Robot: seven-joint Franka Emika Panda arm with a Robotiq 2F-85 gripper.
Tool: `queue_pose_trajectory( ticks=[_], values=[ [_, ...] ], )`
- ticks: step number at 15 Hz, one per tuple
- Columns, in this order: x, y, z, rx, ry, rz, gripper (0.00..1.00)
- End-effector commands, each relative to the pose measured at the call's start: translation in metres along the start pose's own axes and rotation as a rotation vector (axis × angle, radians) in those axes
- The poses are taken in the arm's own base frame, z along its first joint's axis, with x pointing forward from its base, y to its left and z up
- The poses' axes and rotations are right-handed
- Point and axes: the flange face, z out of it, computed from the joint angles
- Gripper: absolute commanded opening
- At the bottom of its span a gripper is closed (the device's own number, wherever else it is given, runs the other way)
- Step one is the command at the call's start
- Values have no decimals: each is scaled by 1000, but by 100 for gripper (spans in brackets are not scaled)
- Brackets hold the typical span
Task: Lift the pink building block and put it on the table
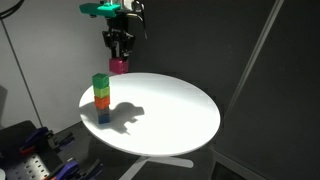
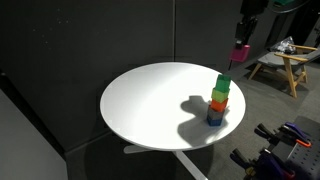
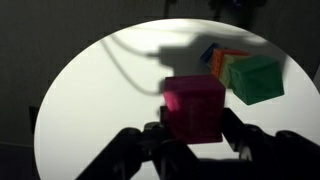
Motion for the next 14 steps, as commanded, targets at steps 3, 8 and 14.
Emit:
queue_pose_trajectory(
  ticks=[3, 8, 14],
  values=[
    [21, 41, 17, 11, 19, 97, 29],
    [42, 66, 46, 0, 35, 145, 29],
    [66, 91, 83, -16, 2, 201, 29]
  ],
)
